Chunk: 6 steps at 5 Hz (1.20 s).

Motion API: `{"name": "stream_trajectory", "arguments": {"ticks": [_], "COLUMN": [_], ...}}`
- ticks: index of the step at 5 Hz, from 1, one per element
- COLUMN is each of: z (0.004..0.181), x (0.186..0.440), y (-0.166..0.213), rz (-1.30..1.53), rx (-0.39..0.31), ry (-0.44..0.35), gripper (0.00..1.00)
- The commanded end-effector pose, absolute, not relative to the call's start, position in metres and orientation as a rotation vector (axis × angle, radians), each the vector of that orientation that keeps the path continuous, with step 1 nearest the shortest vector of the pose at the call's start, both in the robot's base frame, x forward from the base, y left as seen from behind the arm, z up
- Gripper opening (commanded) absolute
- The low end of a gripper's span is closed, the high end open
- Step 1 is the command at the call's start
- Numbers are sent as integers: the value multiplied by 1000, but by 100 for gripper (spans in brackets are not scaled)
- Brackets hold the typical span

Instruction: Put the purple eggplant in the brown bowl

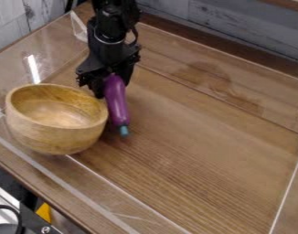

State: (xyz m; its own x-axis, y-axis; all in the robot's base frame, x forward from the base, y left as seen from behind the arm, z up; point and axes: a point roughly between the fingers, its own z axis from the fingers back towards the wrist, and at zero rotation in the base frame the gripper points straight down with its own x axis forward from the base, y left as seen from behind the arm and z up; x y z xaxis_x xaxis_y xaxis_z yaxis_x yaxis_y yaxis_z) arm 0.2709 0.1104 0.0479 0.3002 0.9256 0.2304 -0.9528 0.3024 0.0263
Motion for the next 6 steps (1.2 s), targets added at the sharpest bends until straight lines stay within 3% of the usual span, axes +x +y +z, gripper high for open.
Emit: {"name": "stream_trajectory", "arguments": {"ticks": [1,3,6], "z": [67,71,67], "x": [274,264,231], "y": [110,117,161], "rz": [1257,1282,1420], "rx": [152,155,158], "ry": [-246,-226,-189], "gripper": [0,0,0]}}
